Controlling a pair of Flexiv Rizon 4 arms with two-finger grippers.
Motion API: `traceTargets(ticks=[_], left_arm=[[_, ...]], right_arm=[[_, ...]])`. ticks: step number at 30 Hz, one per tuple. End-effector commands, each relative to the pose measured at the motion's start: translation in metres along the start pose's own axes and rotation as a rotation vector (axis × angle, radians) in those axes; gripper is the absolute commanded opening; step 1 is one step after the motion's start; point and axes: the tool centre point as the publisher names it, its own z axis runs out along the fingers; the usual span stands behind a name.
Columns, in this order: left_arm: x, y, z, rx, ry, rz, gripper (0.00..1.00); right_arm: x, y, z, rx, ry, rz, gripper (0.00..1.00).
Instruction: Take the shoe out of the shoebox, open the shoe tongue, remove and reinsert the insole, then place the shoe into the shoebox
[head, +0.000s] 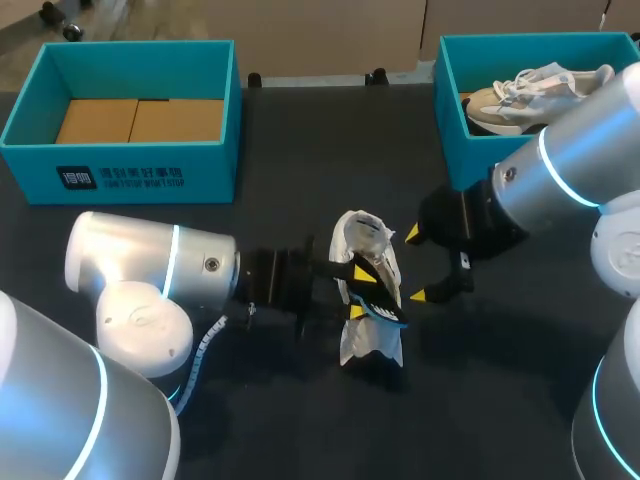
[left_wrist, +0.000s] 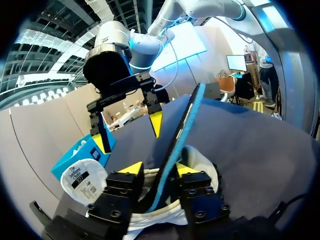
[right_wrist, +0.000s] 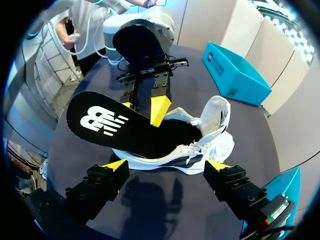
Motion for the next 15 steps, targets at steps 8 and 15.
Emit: traceTargets(ticks=[8, 15], left_arm=[[0.005, 0.007, 0.003, 0.002, 0.022, -0.001, 0.00], [0.004, 0.023, 0.004, -0.022, 0.024, -0.008, 0.00]], right_arm=[[0.001, 0.000, 0.001, 0.000, -0.002, -0.001, 1.00], [0.001, 0.000, 0.001, 0.000, -0.002, -0.001, 1.00]])
